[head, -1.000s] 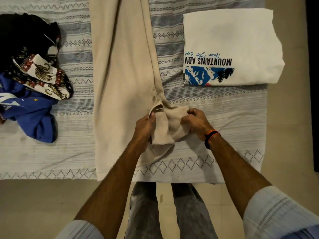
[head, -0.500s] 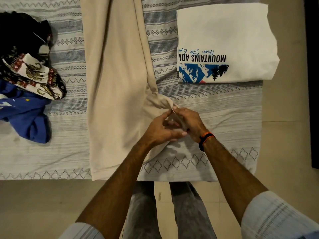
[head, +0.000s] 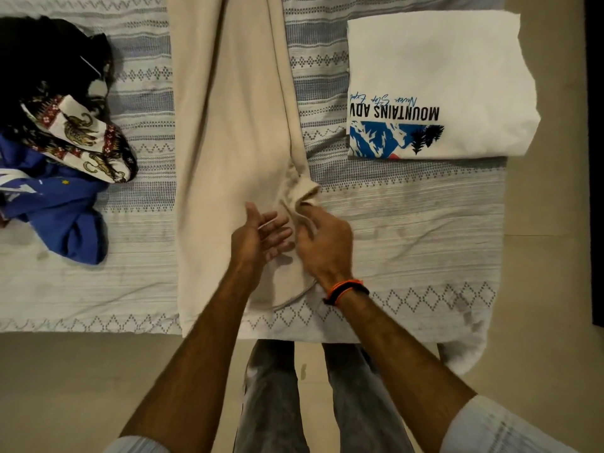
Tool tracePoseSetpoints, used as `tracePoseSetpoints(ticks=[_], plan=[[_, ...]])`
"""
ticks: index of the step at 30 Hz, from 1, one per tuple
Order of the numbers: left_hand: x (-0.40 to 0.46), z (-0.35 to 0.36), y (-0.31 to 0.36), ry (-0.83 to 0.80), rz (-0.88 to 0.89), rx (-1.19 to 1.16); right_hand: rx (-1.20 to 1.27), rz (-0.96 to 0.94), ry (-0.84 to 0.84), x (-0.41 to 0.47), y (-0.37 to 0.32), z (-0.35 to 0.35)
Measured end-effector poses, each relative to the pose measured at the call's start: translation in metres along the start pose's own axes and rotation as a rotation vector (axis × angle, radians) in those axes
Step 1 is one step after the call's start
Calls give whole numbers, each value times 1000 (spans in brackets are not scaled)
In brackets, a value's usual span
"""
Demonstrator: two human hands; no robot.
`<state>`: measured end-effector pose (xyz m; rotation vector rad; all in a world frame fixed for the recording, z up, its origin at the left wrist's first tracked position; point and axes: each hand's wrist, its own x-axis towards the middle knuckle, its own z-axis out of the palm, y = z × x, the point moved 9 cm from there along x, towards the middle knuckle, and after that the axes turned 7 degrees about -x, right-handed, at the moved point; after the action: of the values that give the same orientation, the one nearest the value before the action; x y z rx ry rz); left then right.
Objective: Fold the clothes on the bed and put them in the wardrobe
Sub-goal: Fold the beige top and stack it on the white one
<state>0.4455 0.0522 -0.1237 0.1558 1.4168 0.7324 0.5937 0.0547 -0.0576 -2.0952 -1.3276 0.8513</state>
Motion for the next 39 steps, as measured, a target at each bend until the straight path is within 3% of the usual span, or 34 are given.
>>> tracePoseSetpoints(ticks=[3,5,8,11,14,16,18,20,23,27,33,35,39], plan=[[6,-24,16,-62,33,-41,-116,-339,-454,-35,-61,67],[8,-54,23,37,38,18,-76,-394,-556,-53,-76,87],[11,-90,22,185,-7,211,72,-152,-305,-45,-52,74],[17,-102,19,194,-14,416,-73,47,-110,-38,-10,61],[9,-102,31,294,148,729,-248,125,-183,-34,22,65],[-3,-99,49,391,356,875,-185,223,-236,-36,38,68],[-10,-86,62,369,532,891,-141,241,-183,-37,43,64],[-6,-68,64,269,562,872,-157,222,-157,-39,43,64],[8,-51,61,211,469,804,-139,253,-191,-44,47,72],[37,-59,51,333,262,576,-164,247,-228,-46,50,77],[56,-70,61,256,245,243,-168,258,-232,-43,54,77],[51,-69,59,148,277,309,-127,279,-235,-41,55,76],[35,-72,52,97,324,773,-20,365,-195,-37,58,72]])
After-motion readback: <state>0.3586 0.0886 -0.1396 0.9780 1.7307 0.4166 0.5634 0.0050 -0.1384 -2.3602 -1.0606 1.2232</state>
